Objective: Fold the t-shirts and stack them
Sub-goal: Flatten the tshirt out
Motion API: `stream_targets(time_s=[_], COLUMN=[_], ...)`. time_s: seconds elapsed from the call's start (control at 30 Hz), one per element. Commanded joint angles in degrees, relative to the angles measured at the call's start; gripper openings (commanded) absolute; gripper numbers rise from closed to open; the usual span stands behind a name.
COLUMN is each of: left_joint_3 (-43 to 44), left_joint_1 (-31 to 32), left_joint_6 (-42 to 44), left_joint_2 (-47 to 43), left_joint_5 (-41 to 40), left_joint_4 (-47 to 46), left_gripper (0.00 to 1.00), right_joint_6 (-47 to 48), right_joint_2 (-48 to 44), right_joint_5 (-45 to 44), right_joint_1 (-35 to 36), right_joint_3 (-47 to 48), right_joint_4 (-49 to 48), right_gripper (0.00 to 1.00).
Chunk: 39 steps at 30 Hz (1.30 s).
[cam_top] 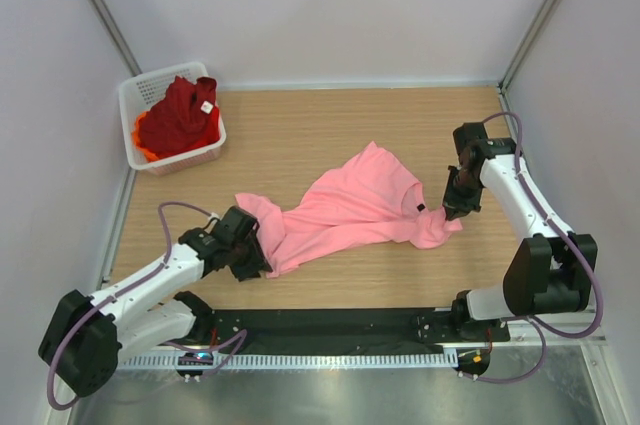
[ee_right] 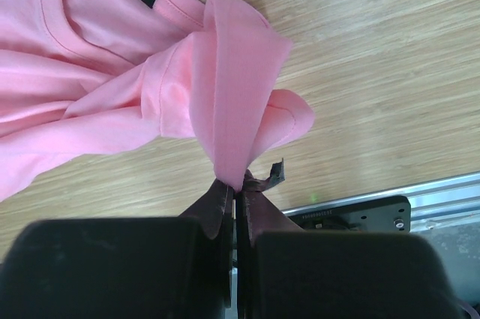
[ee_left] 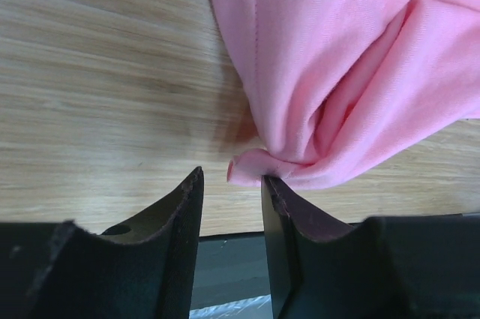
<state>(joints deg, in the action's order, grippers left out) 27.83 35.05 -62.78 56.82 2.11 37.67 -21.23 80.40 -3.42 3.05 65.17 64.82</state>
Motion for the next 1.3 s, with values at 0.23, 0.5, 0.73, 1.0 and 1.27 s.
stream_targets(time_s=[0.23,0.5,0.73,1.0,1.27], left_joint_3=[1.9,2.5,1.8,-0.6,-0.9], left_joint_1=[0.6,0.6,0.8,1.5,2.6], left_joint_6=[-0.6,-4.8,-7.2,-13.2,-15.0], left_joint_2=[0.2,-2.3,-5.5,-8.7,-11.6], left_joint_5=[1.3,2.9,3.1,3.8,1.8], left_joint_4=[-3.1,0.0,1.2,3.5,3.5], left_gripper=[0.40,0.36,0.36,0.55,0.41], right_joint_6=[0.8,0.9,1.0,1.0,1.1], right_joint_2=[0.9,1.0,0.5,0.3,0.2], right_joint_5=[1.0,1.0,1.0,1.0,0.9], right_joint_1=[0.8,1.3,1.8,2.5,3.4], right_joint_3=[2.9,3.5,3.3,3.1,3.0], right_joint_4=[-0.6,-0.3,0.1,0.3,0.4], right_gripper=[0.01,0.01,0.01,0.01,0.01])
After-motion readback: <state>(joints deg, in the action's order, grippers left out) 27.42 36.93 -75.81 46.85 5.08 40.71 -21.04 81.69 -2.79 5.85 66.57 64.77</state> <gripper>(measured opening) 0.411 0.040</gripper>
